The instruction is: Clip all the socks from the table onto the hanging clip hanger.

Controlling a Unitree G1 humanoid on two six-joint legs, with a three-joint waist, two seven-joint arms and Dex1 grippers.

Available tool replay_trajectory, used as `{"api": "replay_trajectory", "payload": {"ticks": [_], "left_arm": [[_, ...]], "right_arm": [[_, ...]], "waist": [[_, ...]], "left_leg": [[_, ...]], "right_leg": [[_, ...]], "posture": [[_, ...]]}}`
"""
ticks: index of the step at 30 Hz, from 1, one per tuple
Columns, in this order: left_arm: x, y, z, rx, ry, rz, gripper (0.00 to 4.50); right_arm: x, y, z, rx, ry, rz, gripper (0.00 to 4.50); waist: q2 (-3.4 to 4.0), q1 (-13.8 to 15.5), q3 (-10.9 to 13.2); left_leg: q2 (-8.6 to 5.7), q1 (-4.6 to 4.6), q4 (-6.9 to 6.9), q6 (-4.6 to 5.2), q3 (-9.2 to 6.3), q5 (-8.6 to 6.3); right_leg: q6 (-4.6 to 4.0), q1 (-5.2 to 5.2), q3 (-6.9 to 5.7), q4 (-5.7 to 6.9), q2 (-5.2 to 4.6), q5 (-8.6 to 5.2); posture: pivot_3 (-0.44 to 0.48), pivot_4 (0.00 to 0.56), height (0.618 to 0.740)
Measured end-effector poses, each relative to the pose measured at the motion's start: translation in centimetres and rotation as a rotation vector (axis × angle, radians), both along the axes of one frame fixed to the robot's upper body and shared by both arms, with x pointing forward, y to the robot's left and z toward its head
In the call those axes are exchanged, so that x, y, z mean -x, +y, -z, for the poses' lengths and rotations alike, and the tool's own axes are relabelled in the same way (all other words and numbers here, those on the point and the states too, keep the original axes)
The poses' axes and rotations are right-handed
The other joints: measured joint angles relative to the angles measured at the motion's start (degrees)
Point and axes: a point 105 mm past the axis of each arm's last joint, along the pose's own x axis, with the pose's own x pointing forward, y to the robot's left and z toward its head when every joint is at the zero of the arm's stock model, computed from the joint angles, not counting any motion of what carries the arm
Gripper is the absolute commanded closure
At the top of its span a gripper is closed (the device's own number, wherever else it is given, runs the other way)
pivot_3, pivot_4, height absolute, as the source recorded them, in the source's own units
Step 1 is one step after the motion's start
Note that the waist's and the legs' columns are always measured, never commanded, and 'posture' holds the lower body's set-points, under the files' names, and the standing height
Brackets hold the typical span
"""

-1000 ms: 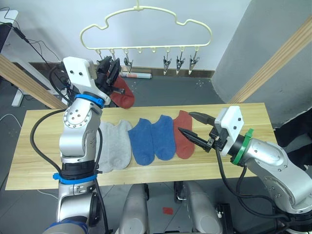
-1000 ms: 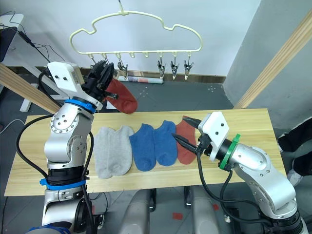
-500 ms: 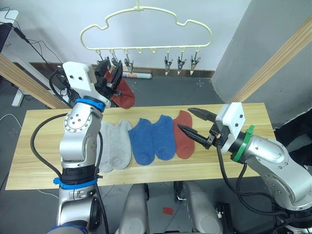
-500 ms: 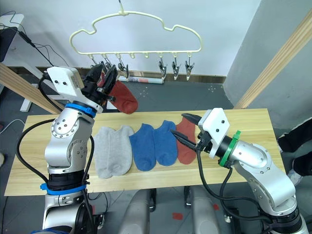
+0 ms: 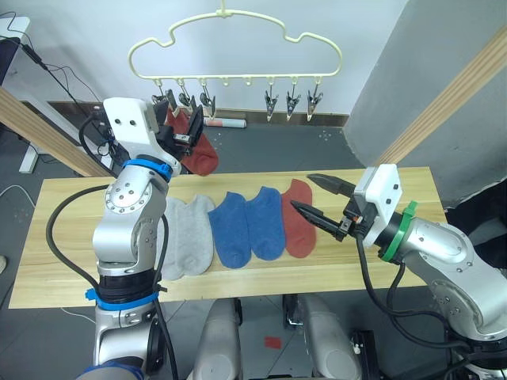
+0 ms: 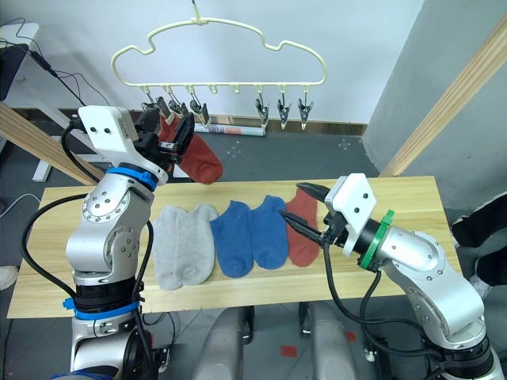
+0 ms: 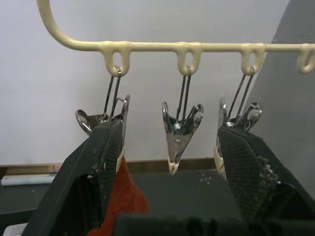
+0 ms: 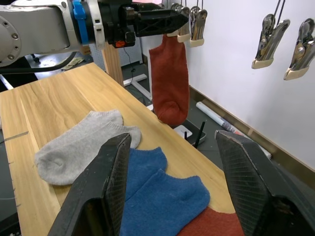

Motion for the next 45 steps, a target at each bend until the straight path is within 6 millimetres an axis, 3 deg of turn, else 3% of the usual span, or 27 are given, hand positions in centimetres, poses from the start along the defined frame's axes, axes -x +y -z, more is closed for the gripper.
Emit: {"api": "replay_trajectory", "payload": {"ticks": [7, 12, 27, 35, 45], "left_arm": [[0.4, -0.5, -0.5, 0.005, -0.026, 0.010, 1.12], [0.3, -0.3, -0.6, 0.002, -0.042, 0.000, 2.27], [-0.1, -0.7, -0.6, 0.015, -0.040, 0.028, 2.27], [-0.6, -0.7, -0.4, 0.021, -0.030, 0.028, 2.27], [-0.7, -0.7, -0.7, 0.024, -0.049, 0.029, 2.27]], "right_arm": [[0.2, 0.2, -0.4, -0.002, 0.000, -0.034, 1.65], [0.2, 0.2, -0.7, -0.002, -0.002, -0.045, 1.65], [0.2, 0.2, -0.8, 0.003, 0.000, -0.047, 1.65], [0.8, 1.1, -3.1, -0.053, -0.042, -0.126, 1.65], [0.8, 1.0, -3.0, -0.048, -0.033, -0.130, 1.65]], "waist": [[0.00, 0.01, 0.00], [0.00, 0.03, 0.00], [0.00, 0.02, 0.00], [0.00, -0.03, 0.00], [0.00, -0.01, 0.00]], "left_leg": [[-0.01, 0.00, 0.00, 0.00, 0.00, 0.00], [0.00, 0.00, 0.00, 0.01, 0.00, 0.00], [-0.01, 0.00, 0.01, 0.02, 0.00, 0.01], [-0.01, -0.01, 0.00, 0.03, -0.02, 0.01], [-0.02, -0.01, 0.00, 0.04, -0.03, 0.00]], "right_leg": [[0.00, 0.01, 0.00, 0.01, 0.00, 0.00], [0.00, 0.01, 0.01, 0.01, 0.00, 0.00], [0.00, 0.01, 0.00, 0.01, -0.01, 0.00], [0.00, 0.01, -0.02, 0.01, 0.00, 0.00], [0.00, 0.01, -0.02, 0.01, -0.03, 0.00]], "posture": [[-0.037, 0.422, 0.740], [-0.037, 0.422, 0.740], [-0.054, 0.424, 0.740], [-0.061, 0.425, 0.740], [-0.063, 0.426, 0.740]]}}
